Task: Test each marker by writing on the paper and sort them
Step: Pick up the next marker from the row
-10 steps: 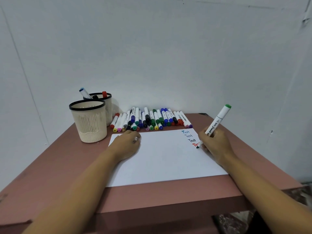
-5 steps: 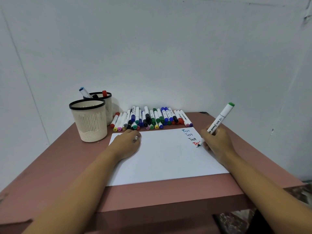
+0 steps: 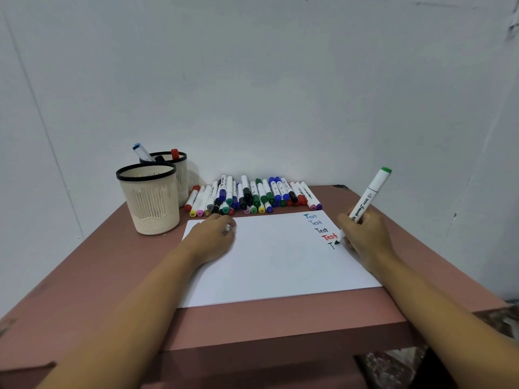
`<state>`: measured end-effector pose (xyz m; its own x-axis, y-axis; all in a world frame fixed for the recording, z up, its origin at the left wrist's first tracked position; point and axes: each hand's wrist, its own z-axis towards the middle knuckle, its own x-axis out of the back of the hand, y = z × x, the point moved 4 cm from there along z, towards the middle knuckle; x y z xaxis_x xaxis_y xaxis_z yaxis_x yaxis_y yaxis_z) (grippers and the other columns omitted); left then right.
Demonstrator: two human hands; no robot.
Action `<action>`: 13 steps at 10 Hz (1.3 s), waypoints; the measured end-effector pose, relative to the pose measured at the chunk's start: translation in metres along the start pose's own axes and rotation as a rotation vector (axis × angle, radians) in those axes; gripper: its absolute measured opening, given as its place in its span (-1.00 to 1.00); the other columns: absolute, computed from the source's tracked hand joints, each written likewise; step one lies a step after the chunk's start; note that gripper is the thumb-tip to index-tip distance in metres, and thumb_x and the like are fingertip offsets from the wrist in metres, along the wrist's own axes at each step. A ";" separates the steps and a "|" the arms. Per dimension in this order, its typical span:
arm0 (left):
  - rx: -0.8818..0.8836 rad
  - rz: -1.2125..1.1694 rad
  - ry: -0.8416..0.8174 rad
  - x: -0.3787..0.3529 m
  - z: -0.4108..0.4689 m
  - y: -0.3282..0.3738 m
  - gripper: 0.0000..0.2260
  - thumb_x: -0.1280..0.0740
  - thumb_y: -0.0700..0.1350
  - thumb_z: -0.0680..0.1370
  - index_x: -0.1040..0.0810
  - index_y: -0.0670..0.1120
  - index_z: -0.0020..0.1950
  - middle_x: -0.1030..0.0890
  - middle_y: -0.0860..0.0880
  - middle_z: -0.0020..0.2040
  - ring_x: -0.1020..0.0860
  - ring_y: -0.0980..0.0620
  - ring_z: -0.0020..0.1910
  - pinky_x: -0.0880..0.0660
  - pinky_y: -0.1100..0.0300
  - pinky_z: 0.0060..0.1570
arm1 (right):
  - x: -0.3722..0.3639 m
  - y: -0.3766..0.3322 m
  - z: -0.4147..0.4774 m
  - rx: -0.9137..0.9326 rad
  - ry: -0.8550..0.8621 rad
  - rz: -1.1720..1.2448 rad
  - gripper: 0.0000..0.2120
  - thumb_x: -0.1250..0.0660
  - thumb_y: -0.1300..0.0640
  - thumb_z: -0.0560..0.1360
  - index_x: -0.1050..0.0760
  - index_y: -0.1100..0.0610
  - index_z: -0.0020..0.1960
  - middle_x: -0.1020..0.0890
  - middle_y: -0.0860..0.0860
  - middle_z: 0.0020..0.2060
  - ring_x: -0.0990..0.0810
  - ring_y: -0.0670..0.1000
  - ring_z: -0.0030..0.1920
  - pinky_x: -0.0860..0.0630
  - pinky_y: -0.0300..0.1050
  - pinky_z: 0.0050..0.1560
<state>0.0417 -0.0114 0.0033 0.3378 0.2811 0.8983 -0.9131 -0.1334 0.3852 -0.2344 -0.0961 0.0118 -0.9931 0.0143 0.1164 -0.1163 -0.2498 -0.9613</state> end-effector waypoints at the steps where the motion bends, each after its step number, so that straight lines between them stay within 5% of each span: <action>1: -0.003 0.001 -0.002 0.000 0.000 0.000 -0.75 -0.14 -0.07 0.62 -0.47 -0.03 0.25 -0.43 -0.04 0.28 -0.46 -0.02 0.19 -0.35 0.09 0.25 | -0.001 0.001 -0.001 0.012 -0.015 -0.043 -0.80 -0.29 0.28 0.43 -0.33 0.16 -0.33 -0.37 0.06 -0.44 -0.36 0.03 -0.43 -0.37 -0.10 -0.35; 4: -0.001 0.010 -0.004 -0.001 0.001 -0.001 -0.75 -0.13 -0.08 0.61 -0.47 -0.04 0.26 -0.43 -0.04 0.29 -0.44 -0.03 0.22 -0.34 0.09 0.25 | -0.001 -0.003 -0.002 0.010 -0.016 -0.042 -0.77 -0.28 0.31 0.44 -0.30 0.18 -0.34 -0.33 0.04 -0.46 -0.32 0.00 -0.46 -0.35 -0.20 -0.45; 6: -0.003 -0.004 0.000 0.000 0.001 0.000 -0.75 -0.14 -0.08 0.61 -0.47 -0.04 0.25 -0.43 -0.04 0.29 -0.45 -0.03 0.22 -0.34 0.08 0.26 | 0.002 -0.003 -0.003 0.027 0.071 -0.035 -0.78 -0.27 0.25 0.42 -0.24 0.14 -0.31 -0.34 0.10 -0.39 -0.35 0.05 -0.35 -0.35 -0.05 -0.29; 13: -0.003 -0.005 0.006 -0.001 0.001 0.000 -0.76 -0.15 -0.08 0.61 -0.47 -0.03 0.24 -0.44 -0.04 0.28 -0.45 -0.02 0.20 -0.35 0.11 0.23 | 0.008 -0.005 -0.005 0.037 0.120 -0.103 -0.81 -0.28 0.19 0.42 -0.29 0.15 -0.30 -0.41 0.10 -0.39 -0.38 0.05 -0.37 -0.36 -0.06 -0.29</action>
<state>0.0421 -0.0126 0.0030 0.3406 0.2878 0.8951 -0.9123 -0.1288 0.3886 -0.2418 -0.0904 0.0160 -0.9709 0.1570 0.1807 -0.2189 -0.2762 -0.9359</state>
